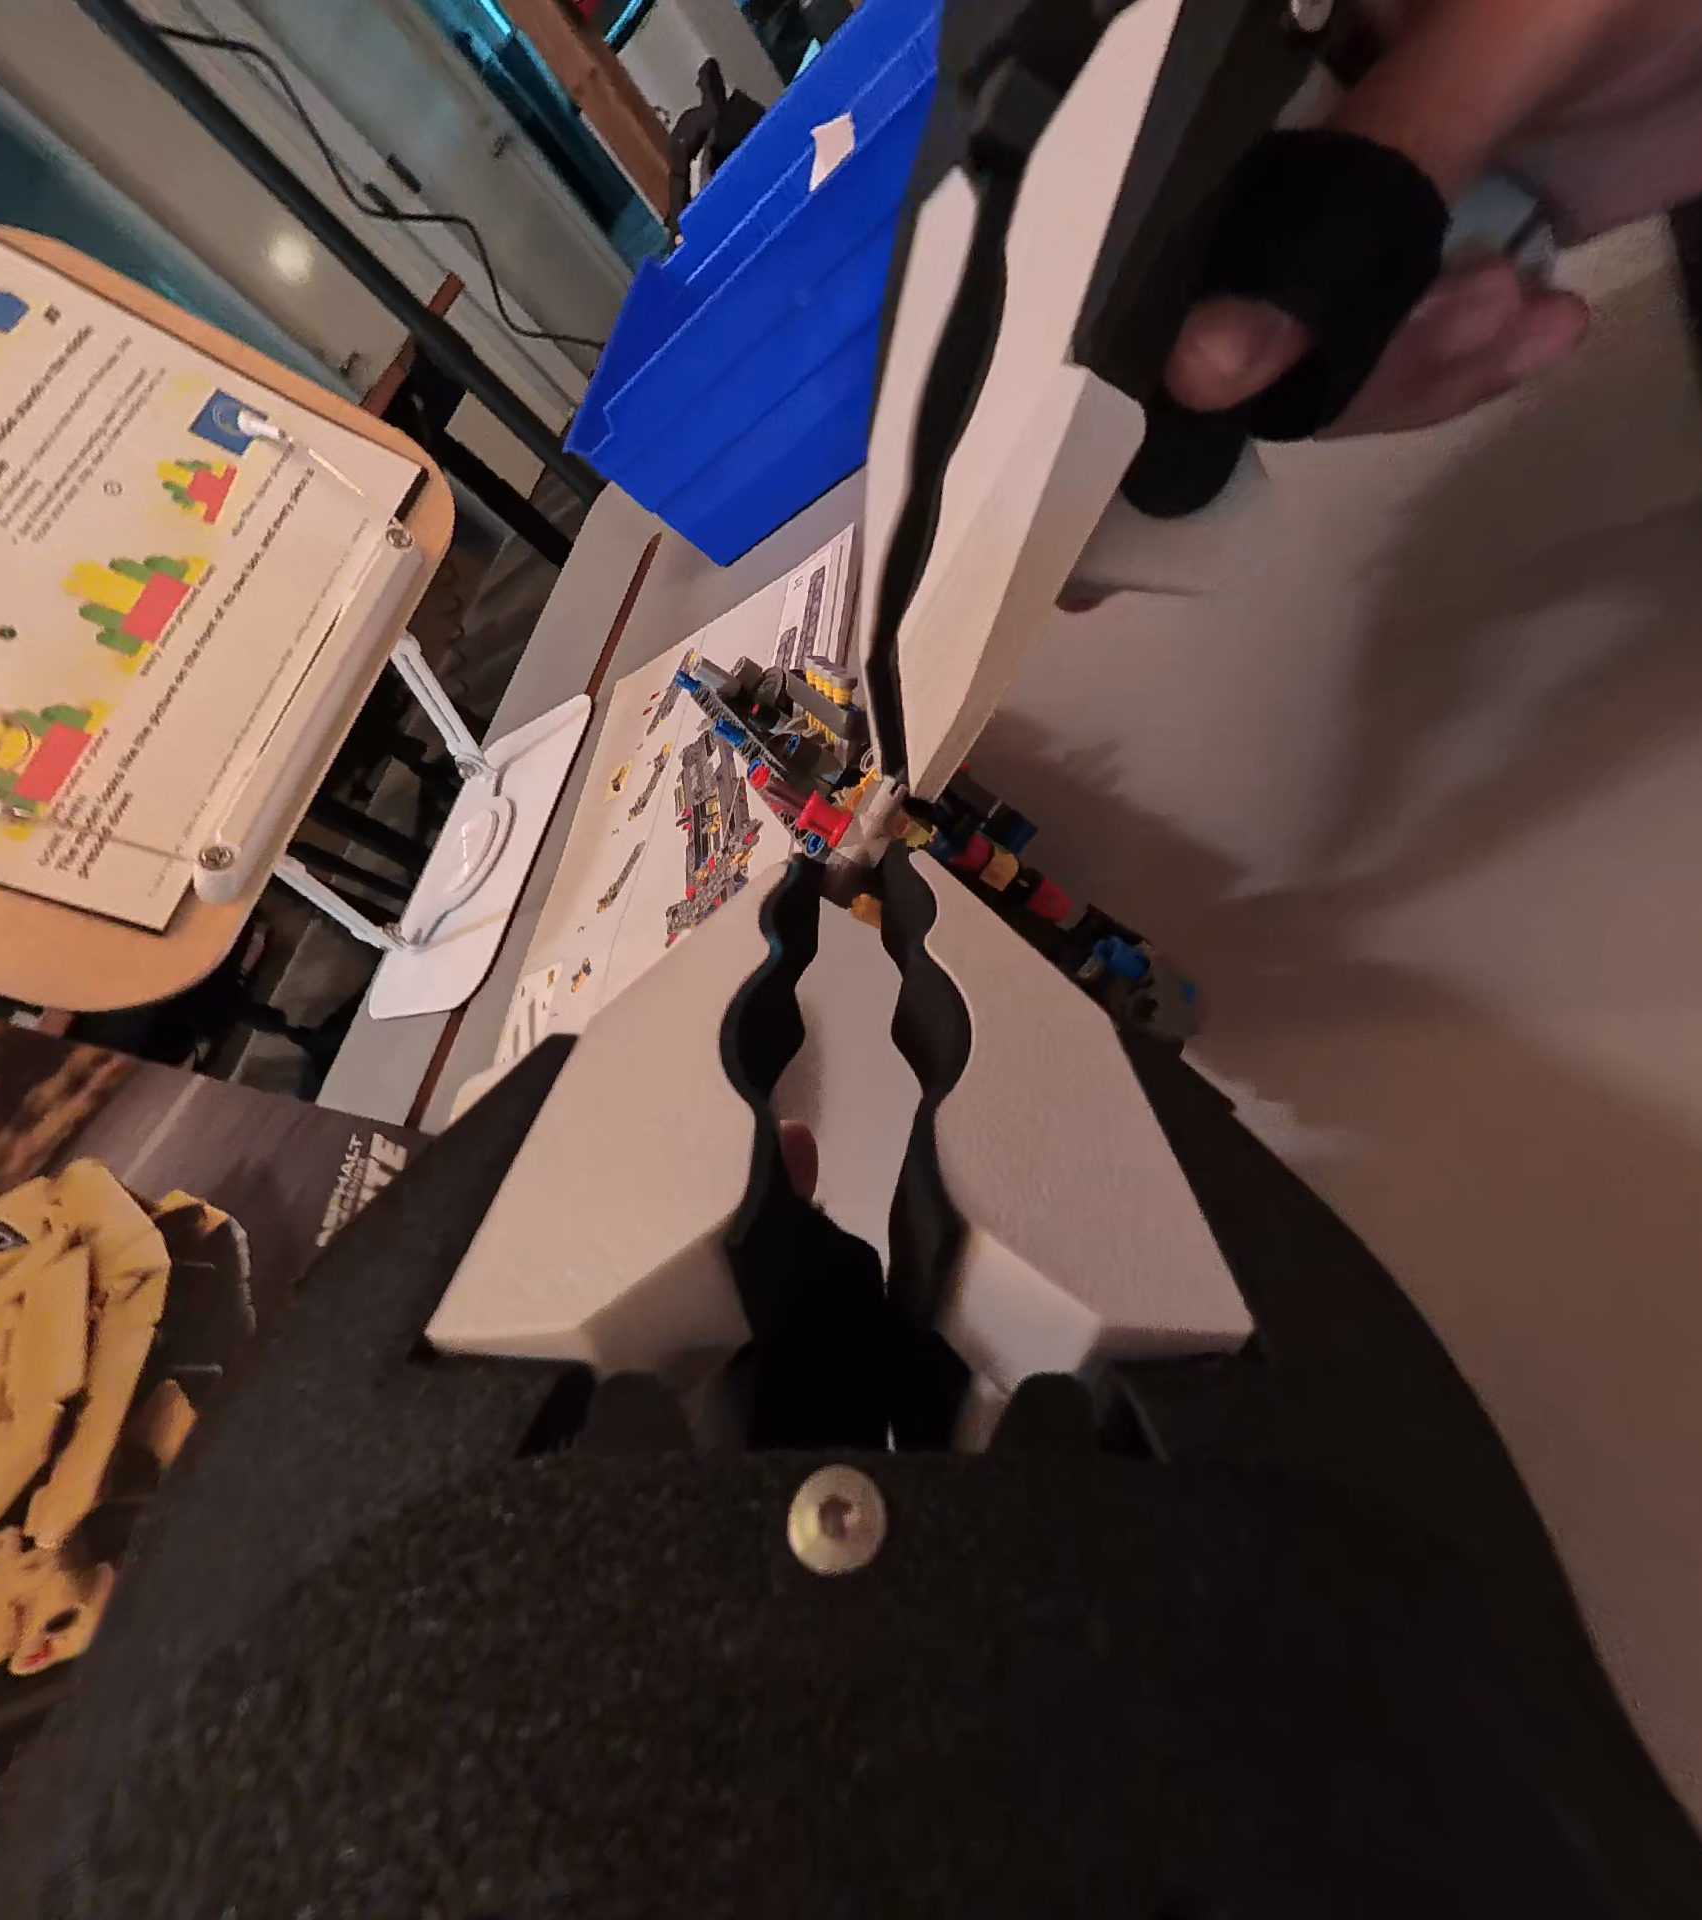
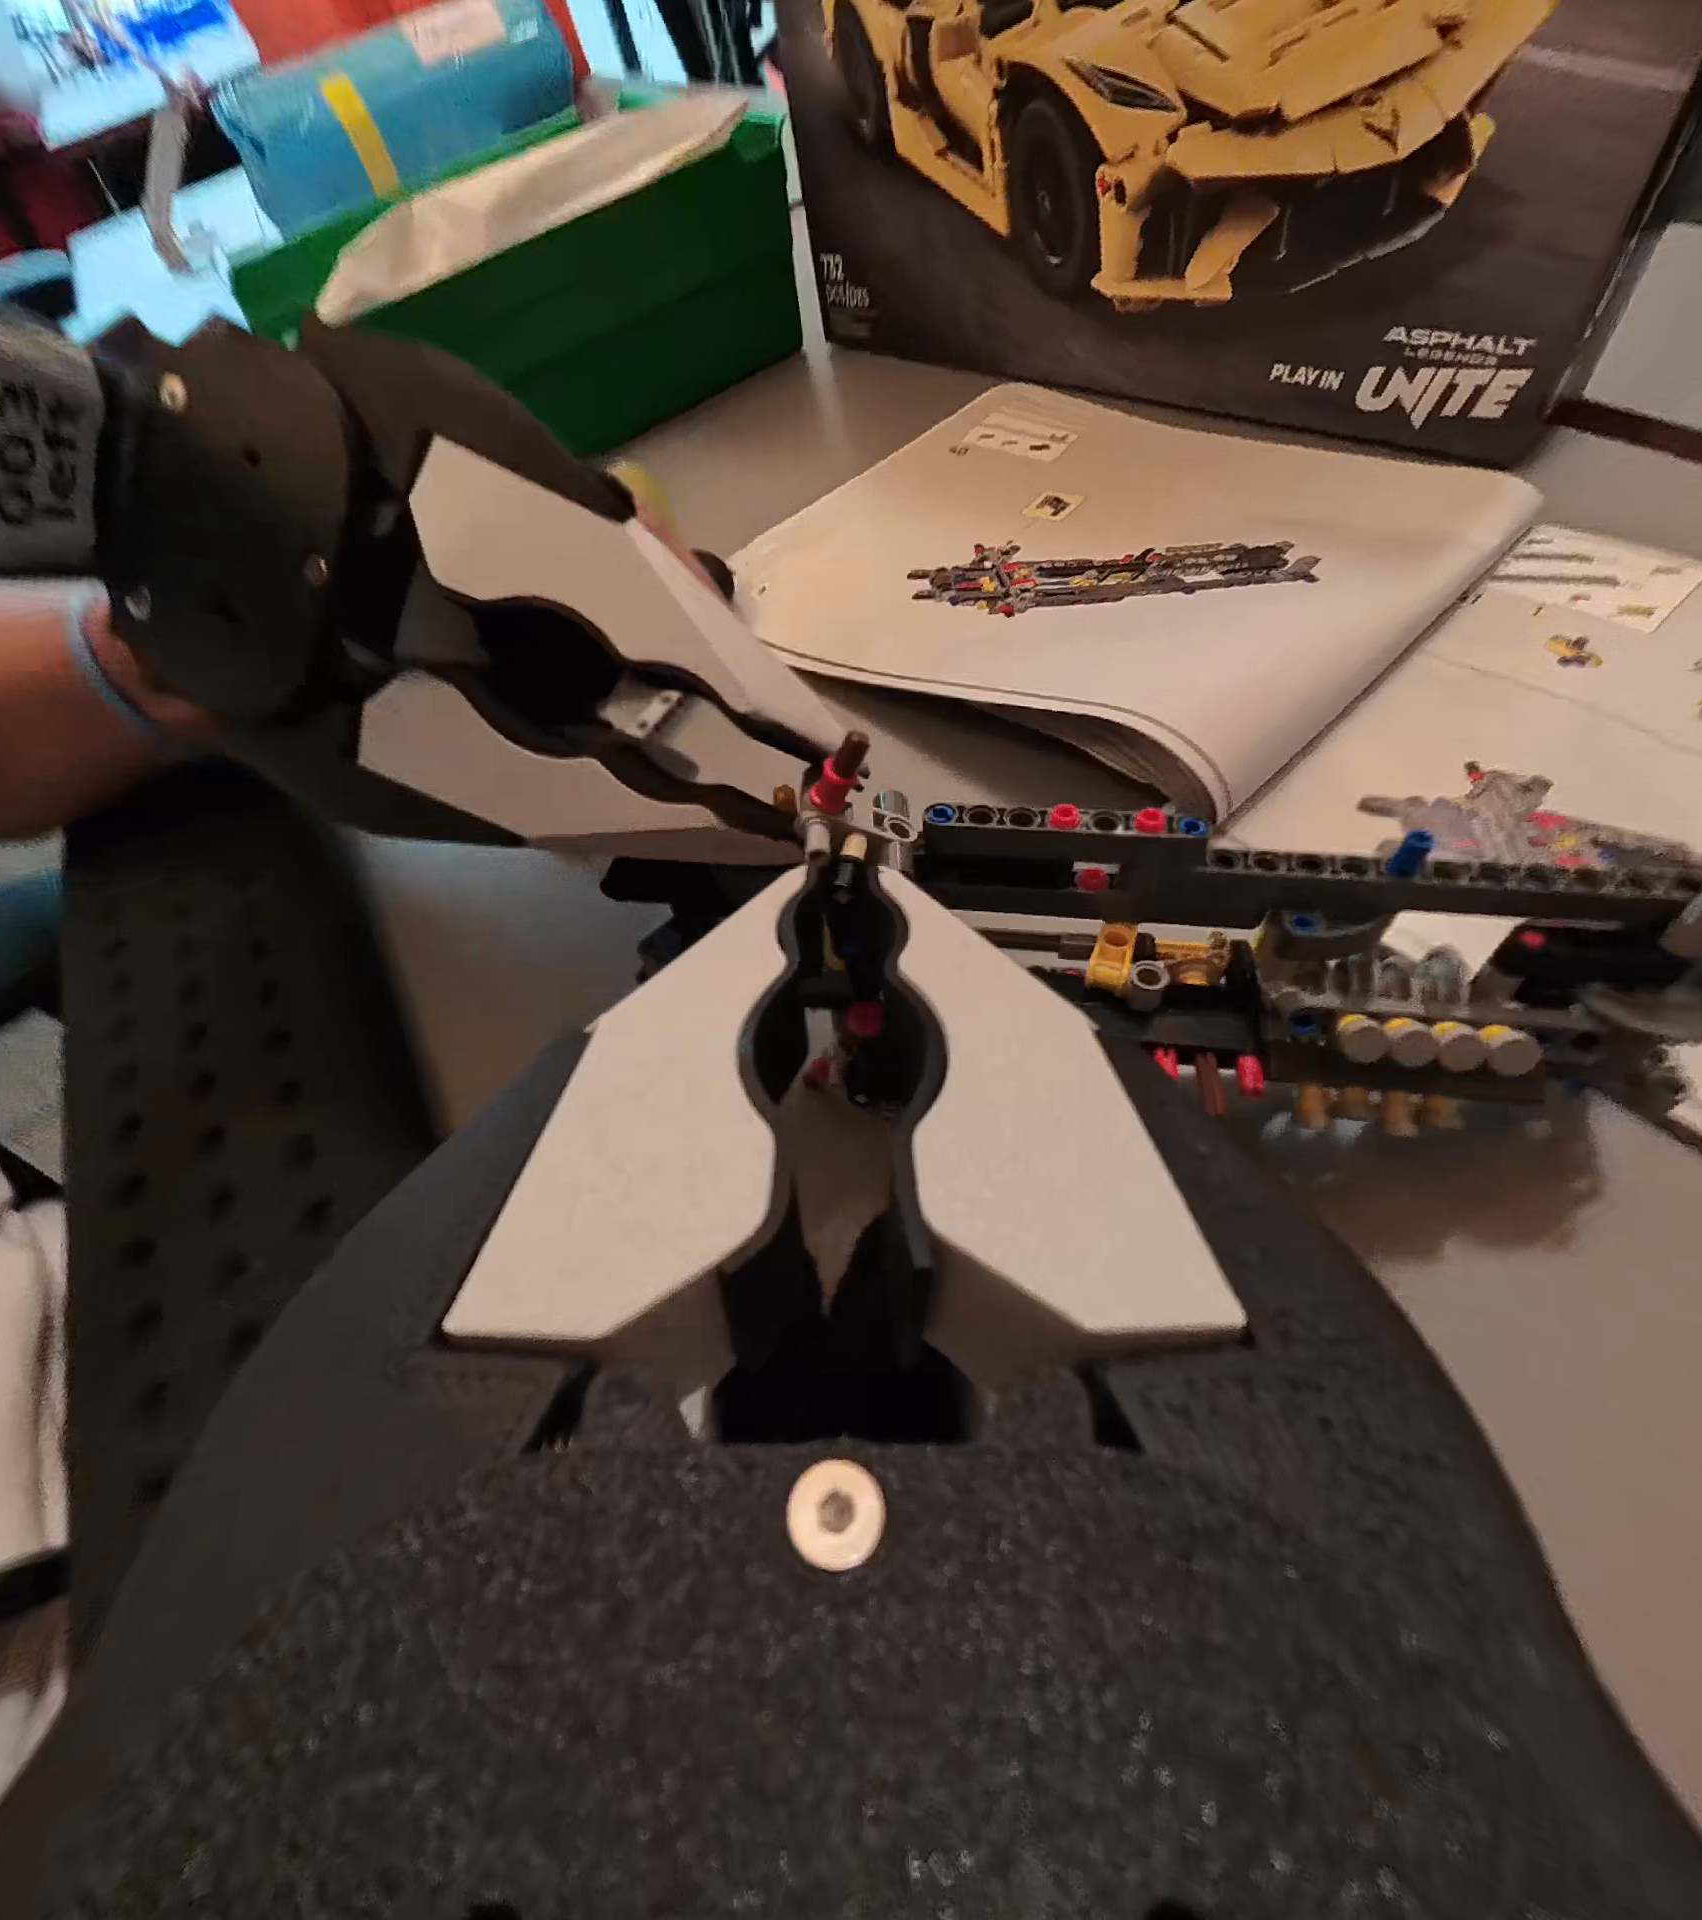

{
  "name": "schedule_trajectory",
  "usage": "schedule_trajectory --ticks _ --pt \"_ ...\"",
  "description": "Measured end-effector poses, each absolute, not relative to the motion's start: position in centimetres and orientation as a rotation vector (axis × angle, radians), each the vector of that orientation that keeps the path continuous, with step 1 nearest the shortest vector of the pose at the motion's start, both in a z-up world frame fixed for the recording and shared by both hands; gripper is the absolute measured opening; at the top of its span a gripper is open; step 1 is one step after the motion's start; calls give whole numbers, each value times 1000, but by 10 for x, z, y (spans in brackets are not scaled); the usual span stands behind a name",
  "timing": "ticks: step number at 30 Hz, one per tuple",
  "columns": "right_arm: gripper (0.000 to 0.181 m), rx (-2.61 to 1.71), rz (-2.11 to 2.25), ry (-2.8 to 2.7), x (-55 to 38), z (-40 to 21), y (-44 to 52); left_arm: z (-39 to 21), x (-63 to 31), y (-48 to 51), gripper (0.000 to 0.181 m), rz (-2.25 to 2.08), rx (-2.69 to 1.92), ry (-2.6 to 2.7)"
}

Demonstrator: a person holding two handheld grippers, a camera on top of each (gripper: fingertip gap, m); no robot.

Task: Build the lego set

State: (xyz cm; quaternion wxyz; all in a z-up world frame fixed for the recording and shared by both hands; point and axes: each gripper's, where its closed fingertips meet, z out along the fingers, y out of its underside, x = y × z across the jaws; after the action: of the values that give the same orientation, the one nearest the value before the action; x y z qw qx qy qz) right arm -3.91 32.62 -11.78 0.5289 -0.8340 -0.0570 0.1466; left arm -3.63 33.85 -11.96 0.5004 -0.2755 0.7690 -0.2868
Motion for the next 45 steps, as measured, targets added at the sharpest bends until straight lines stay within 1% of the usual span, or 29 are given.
schedule_trajectory --ticks 3,8,11,14,15,18,21,25,27,39,45 --pt "5 -2007 227 -234 -39 -118 326 -120 -36 339 11 -678 -627 1883" --pt "8 -1989 219 -451 -44 -118 318 -120 -40 336 11 -742 -609 1916" --pt "26 -1982 143 -714 -35 -115 311 -121 -42 337 11 -727 -566 1921" --pt "24 -1911 129 -993 -37 -108 313 -120 -44 335 11 -755 -535 1940" --pt "24 -1897 140 -1074 -38 -107 316 -120 -45 334 11 -759 -526 1944" --pt "41 -1952 304 -1255 -39 -116 325 -119 -46 331 11 -755 -484 1944" --pt "43 -1959 540 -1347 -46 -112 324 -119 -47 330 11 -761 -476 1936" --pt "41 -1955 621 -1488 -57 -122 321 -119 -47 332 11 -757 -479 1914" --pt "31 -1925 583 -1507 -57 -122 326 -119 -47 333 11 -753 -479 1903" --pt "28 -1891 594 -1575 -57 -122 326 -119 -48 333 11 -724 -487 1885" --pt "23 -1884 597 -1611 -57 -122 326 -119 -48 333 11 -695 -475 1877"
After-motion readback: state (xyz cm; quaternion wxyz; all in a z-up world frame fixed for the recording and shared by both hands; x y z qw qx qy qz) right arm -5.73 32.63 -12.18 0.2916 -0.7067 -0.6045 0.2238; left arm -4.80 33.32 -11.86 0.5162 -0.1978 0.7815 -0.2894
